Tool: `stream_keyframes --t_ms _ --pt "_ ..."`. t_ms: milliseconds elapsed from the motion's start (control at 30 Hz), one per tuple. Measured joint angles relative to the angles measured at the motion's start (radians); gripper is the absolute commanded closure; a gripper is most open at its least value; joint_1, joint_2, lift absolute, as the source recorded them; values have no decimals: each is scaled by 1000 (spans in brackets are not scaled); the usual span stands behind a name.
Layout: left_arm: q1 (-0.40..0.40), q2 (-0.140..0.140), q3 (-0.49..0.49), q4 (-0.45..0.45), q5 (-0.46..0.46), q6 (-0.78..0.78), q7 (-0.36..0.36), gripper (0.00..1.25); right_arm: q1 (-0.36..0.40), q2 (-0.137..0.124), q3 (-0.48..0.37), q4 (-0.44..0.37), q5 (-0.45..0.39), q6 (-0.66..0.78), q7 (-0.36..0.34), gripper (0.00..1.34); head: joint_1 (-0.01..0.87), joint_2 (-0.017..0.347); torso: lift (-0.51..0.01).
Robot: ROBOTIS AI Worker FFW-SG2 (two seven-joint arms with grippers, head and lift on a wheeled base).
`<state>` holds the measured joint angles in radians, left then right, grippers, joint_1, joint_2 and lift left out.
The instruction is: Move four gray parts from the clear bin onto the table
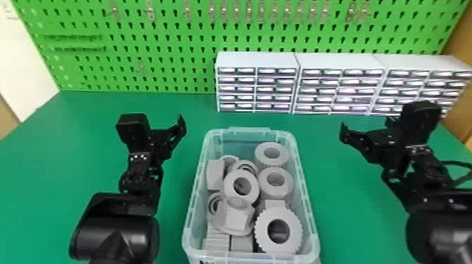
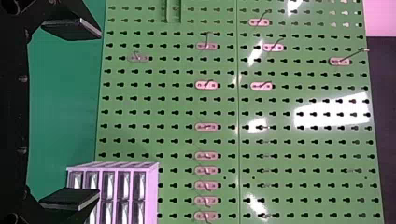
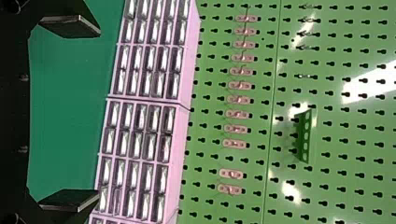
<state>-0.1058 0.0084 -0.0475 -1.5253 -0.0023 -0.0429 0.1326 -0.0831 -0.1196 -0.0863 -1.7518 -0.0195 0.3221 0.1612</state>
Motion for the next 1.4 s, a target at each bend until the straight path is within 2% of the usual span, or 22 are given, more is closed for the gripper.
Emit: stream_keyframes --t_ms 633,1400 --pt "-4 0 3 7 10 0 0 94 -1 10 -3 0 11 0 0 91 693 72 -52" --pt "-6 1 0 7 -1 -17 -1 94 -1 10 -6 -3 7 0 0 93 693 72 -52"
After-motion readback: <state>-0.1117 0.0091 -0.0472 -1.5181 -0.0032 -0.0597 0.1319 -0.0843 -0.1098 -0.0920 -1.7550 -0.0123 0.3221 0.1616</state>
